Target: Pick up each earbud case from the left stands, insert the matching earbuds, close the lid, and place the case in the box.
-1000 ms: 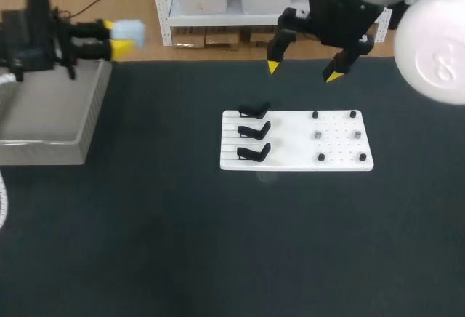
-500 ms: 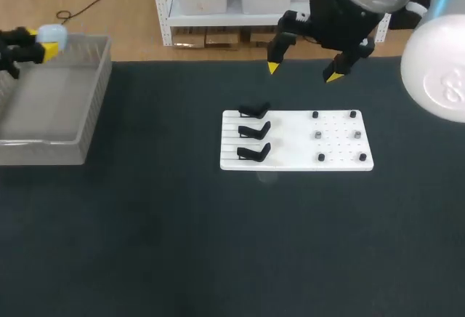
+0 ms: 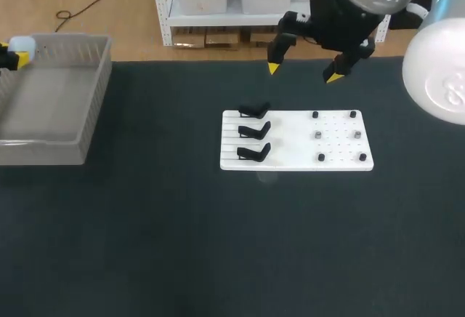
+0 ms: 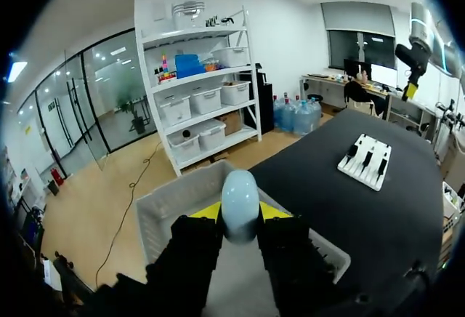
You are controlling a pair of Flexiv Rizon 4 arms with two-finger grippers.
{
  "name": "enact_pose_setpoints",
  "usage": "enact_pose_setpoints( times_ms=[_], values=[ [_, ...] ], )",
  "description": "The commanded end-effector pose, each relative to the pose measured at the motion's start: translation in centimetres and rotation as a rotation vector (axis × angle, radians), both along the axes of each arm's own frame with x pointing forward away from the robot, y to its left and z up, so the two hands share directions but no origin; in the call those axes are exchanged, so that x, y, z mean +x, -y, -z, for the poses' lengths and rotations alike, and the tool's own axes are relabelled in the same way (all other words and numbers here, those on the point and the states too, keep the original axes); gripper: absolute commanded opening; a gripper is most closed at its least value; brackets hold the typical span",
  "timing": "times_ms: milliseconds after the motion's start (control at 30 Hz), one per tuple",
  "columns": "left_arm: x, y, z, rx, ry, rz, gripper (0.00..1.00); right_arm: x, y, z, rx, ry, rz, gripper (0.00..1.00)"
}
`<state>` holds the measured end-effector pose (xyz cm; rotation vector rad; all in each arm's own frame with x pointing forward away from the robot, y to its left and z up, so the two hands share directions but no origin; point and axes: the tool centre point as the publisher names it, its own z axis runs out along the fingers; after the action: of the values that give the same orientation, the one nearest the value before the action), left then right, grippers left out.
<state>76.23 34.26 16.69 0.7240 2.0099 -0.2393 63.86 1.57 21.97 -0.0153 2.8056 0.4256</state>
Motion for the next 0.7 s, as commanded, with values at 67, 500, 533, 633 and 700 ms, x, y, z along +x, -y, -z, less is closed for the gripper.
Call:
enact_pose_setpoints(
  times_ms=[67,500,533,633,700],
  values=[
    [1.6,-0.1,1.2,0.085,0.079,-0.185,0.32,-0.2,0.1,0.0,0.001,0.006,0.003,1.0],
    [1.5,-0.5,0.4,0.108,0.109,-0.186,1.0,-0.2,0.1,0.0,0.001,0.006,0.003,1.0],
    [1.3,-0.3,0.0,0.108,0.119,-0.179,1.0,-0.2,0.1,0.0,0.001,0.006,0.003,1.0],
    [1.1,-0.2,-0.4,0.109,0.127,-0.175,1.0,-0.2,0.1,0.0,0.001,0.006,0.003,1.0],
    [1.1,-0.2,-0.4,0.109,0.127,-0.175,1.0,-0.2,0.1,0.0,0.001,0.006,0.003,1.0]
  ],
)
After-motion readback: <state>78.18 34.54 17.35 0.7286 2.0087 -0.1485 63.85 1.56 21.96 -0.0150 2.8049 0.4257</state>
